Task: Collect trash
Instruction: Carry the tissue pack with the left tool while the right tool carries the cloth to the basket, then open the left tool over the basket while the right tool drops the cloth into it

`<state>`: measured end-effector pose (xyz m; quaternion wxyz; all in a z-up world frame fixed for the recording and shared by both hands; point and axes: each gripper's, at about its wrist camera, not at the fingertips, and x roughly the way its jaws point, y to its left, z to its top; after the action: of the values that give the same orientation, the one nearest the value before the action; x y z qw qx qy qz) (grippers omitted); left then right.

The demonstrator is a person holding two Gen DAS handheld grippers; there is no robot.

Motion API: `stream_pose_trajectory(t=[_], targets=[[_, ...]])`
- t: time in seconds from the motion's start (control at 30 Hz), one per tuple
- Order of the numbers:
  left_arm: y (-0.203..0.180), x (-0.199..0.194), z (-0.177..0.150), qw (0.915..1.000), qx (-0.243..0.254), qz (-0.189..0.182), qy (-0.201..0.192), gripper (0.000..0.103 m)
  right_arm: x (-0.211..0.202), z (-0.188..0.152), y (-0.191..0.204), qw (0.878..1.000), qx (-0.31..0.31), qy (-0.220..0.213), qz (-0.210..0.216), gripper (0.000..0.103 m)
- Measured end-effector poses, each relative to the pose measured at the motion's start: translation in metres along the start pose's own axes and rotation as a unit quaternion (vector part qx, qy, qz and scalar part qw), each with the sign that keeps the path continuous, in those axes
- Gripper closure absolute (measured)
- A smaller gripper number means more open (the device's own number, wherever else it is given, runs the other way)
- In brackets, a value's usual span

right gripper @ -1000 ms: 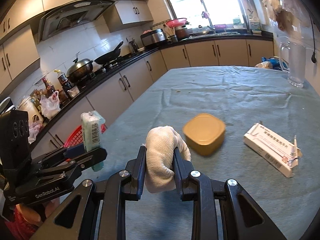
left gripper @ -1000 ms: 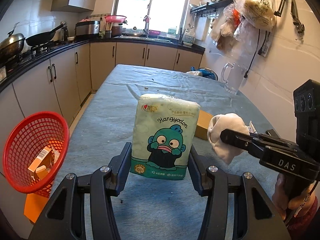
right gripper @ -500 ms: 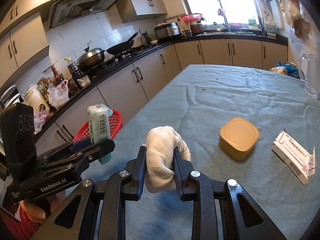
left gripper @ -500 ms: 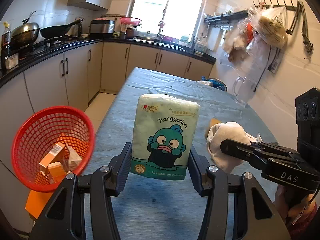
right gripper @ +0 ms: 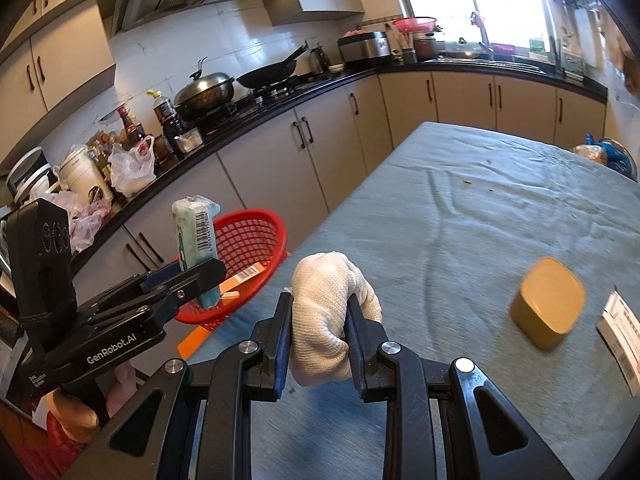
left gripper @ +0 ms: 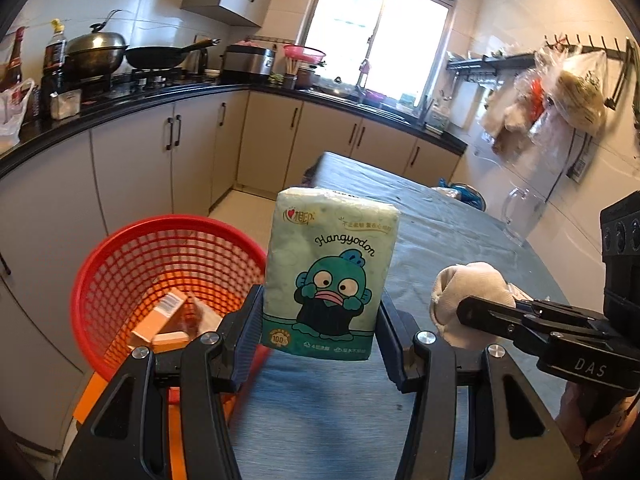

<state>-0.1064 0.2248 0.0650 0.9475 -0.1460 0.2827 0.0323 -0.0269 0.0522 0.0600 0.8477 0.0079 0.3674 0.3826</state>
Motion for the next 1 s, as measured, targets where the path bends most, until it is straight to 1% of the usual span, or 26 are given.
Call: stream_pose_trajectory(t=[0.23,0.43,0.67,0.8,1.0], targets=[[0.032,-0.002,0.003,0.9996,-0.026,0.014,-0.005,0.052,0.018,0.015,0.025,1.000,-0.017,0.008,0.015,0.076],[0.063,-0.005,0.004,0.9984,-0.048,0.029,-0.009,0.052,0.036,0.023,0.041,0.999,-0.018,0.017,0.030,0.076],[0.101,0.001,0.001,0.9958,-0.081,0.043,0.000,0.052,0.059,0.035,0.060,0.998,-0.015,0.026,0.047,0.076],[0.110,0.006,-0.002,0.9949,-0.089,0.047,0.006,0.052,0.078,0.040,0.069,0.998,-0.012,0.037,0.057,0.074],[0.122,0.013,-0.008,0.9936,-0.098,0.054,0.017,0.052,0.114,0.042,0.073,0.997,0.000,0.061,0.056,0.074]])
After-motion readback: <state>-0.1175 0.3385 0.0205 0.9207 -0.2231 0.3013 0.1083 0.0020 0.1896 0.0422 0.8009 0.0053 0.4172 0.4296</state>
